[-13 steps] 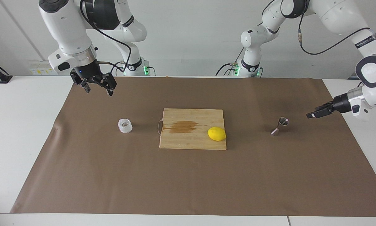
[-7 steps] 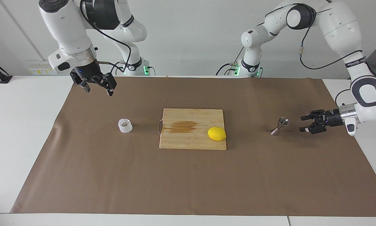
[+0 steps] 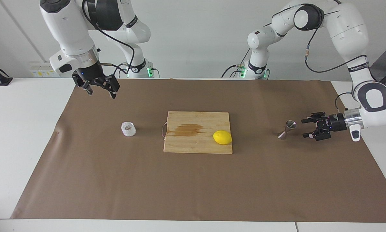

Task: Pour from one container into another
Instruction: 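Open the left gripper and move it toward the metal jigger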

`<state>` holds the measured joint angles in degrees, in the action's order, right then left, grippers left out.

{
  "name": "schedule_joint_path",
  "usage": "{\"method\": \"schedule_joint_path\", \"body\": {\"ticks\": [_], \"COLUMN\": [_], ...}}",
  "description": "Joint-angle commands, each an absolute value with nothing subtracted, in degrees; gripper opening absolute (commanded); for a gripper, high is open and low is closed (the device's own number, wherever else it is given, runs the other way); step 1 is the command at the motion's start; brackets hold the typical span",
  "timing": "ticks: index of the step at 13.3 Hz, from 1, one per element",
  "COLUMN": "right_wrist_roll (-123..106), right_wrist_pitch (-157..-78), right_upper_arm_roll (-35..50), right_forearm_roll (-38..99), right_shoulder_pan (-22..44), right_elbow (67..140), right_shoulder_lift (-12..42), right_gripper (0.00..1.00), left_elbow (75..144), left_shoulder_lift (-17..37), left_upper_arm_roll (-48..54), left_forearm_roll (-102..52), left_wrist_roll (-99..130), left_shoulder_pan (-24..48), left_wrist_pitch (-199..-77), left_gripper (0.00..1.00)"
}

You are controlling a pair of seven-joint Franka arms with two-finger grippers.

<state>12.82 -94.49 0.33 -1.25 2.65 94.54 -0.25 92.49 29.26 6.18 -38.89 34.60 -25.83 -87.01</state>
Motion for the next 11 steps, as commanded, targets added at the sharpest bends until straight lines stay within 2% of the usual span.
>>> {"method": "schedule_joint_path", "body": {"ticks": [1, 11], "right_wrist_roll": [11.8, 11.8], "right_wrist_pitch": [-94.3, -94.2], "right_upper_arm_roll": [0.9, 0.9], "right_forearm_roll": [0.4, 0.4], "right_shoulder_pan": [1.6, 1.6], "right_elbow": [95.7, 95.8], "right_shoulder_lift": [-1.5, -1.5], "right_gripper": [1.0, 1.0], "left_elbow": [95.7, 104.9], "left_shoulder_lift": [27.6, 23.3], "left_upper_arm_roll": [6.1, 6.0], "left_forearm_roll": [-41.7, -47.2], "left_wrist_roll": [36.7, 36.1], "left_shoulder_pan": [-25.6, -24.8], "left_wrist_pitch": [-87.1, -90.9], "left_gripper": [1.0, 1.0]}}
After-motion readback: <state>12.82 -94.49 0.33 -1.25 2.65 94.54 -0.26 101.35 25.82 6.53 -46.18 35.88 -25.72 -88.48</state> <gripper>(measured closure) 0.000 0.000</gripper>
